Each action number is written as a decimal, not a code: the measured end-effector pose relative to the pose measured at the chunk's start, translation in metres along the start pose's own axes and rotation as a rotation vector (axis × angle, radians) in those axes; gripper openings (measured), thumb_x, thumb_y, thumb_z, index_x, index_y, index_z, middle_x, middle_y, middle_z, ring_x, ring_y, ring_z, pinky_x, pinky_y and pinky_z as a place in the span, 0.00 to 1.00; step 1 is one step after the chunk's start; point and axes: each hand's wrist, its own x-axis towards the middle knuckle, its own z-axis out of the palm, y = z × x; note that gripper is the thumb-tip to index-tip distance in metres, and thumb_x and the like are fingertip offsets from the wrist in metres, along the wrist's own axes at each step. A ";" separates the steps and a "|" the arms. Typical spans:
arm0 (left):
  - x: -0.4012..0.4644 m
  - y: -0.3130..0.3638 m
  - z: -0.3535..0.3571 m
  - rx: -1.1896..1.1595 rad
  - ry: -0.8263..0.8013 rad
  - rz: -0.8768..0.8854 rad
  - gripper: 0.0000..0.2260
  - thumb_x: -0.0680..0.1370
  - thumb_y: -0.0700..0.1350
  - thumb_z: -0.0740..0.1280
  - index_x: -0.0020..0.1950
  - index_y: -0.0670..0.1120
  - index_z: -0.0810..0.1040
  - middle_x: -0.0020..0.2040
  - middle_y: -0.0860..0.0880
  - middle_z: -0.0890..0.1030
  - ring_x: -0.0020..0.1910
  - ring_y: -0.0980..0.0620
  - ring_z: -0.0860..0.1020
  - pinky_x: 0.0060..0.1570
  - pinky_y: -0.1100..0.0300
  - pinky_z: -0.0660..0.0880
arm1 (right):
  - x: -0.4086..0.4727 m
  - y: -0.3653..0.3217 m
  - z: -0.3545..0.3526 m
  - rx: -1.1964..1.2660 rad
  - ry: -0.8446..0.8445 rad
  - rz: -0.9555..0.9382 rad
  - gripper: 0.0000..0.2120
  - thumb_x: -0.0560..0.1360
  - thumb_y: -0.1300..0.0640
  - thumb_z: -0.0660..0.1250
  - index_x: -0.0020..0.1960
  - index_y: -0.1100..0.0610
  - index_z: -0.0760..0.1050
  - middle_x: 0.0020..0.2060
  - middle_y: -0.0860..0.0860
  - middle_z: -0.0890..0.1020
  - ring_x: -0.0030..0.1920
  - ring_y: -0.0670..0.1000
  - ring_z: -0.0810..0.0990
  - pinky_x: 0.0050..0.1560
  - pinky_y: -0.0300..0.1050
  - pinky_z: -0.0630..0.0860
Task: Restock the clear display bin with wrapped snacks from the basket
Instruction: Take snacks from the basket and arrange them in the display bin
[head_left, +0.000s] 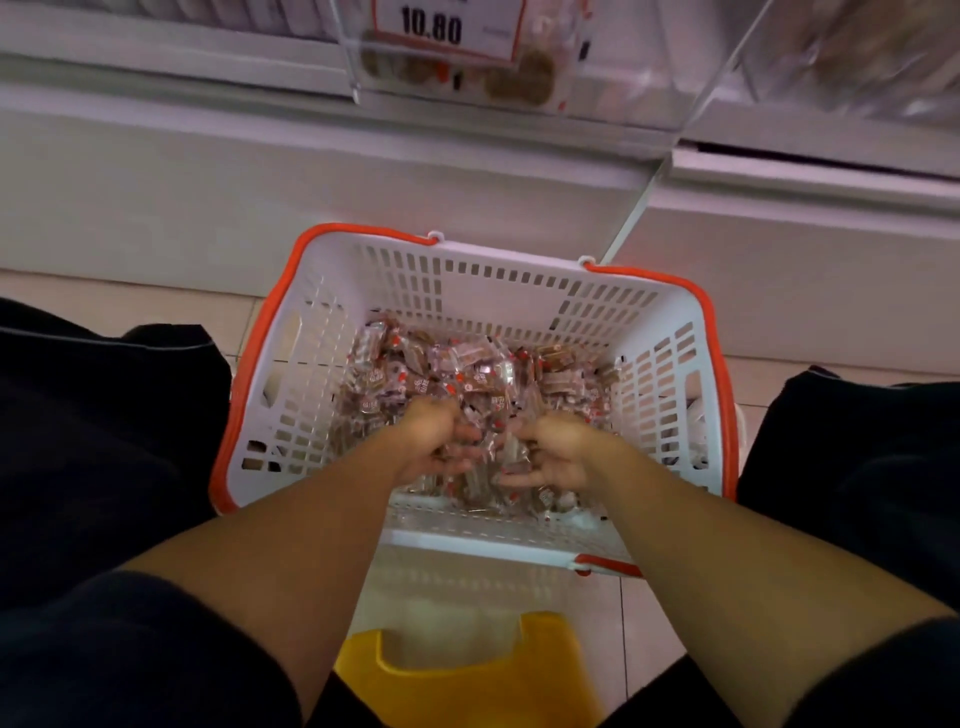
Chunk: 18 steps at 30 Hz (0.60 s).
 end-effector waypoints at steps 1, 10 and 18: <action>-0.007 0.006 -0.001 -0.015 -0.063 -0.002 0.08 0.81 0.39 0.58 0.57 0.43 0.75 0.49 0.43 0.84 0.35 0.49 0.84 0.34 0.55 0.79 | -0.008 -0.007 0.001 -0.050 -0.033 -0.009 0.09 0.82 0.64 0.59 0.62 0.61 0.70 0.56 0.58 0.78 0.56 0.59 0.81 0.49 0.59 0.83; -0.099 0.126 -0.017 0.185 -0.496 0.158 0.09 0.76 0.39 0.66 0.54 0.44 0.81 0.51 0.45 0.84 0.44 0.51 0.84 0.40 0.53 0.82 | -0.145 -0.136 0.001 -1.199 -0.104 -0.309 0.16 0.81 0.47 0.63 0.53 0.62 0.76 0.32 0.54 0.70 0.34 0.52 0.70 0.26 0.38 0.72; -0.216 0.215 -0.008 0.666 -0.634 0.367 0.11 0.80 0.34 0.63 0.57 0.47 0.78 0.55 0.48 0.82 0.48 0.53 0.81 0.38 0.59 0.78 | -0.261 -0.182 0.005 -1.172 -0.228 -0.568 0.28 0.77 0.41 0.62 0.46 0.68 0.79 0.29 0.59 0.70 0.29 0.55 0.66 0.26 0.40 0.66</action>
